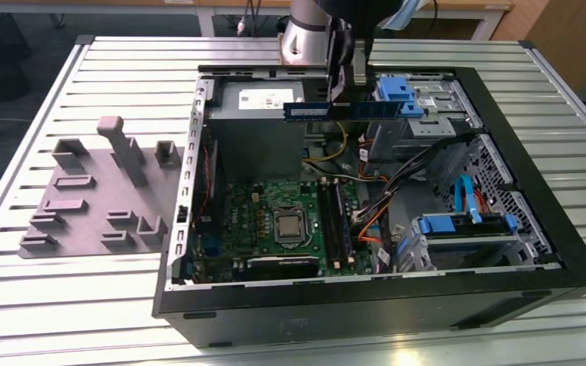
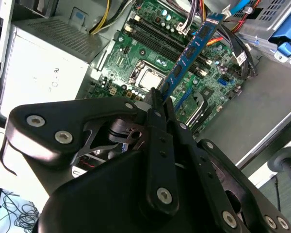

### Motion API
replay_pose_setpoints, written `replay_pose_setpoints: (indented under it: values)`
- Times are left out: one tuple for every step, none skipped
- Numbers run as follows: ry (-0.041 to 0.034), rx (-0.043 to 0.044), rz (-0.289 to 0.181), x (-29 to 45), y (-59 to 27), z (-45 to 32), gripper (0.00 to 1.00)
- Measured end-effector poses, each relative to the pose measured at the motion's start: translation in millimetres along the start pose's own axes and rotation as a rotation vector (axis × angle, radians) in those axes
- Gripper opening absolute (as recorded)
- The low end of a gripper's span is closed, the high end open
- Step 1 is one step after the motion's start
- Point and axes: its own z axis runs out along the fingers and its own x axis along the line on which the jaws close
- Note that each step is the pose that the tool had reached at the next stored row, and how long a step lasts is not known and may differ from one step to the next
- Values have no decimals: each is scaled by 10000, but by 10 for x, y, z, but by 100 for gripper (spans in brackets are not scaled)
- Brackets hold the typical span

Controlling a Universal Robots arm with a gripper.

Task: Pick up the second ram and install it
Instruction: 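Pick up the second ram and move it above second insertion slot, then insert the second ram into the second slot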

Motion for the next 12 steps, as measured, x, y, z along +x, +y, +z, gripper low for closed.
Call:
replay_pose_setpoints:
  values:
    - [1,0,0,0,-6,0,14]
    - [0,0,0,-1,-12,0,14]
    - [1,0,0,-1,-18,0,14]
    - [0,0,0,-1,-24,0,14]
    - [0,0,0,-1,-30,0,14]
    - [1,0,0,-1,-36,0,14]
    - [0,0,0,-1,-42,1,14]
    - [0,0,0,-2,-48,0,14]
    - [0,0,0,-2,-54,0,14]
    - [0,0,0,-2,-60,1,14]
    - [0,0,0,-2,-67,1,14]
    - [1,0,0,-3,-73,1,14]
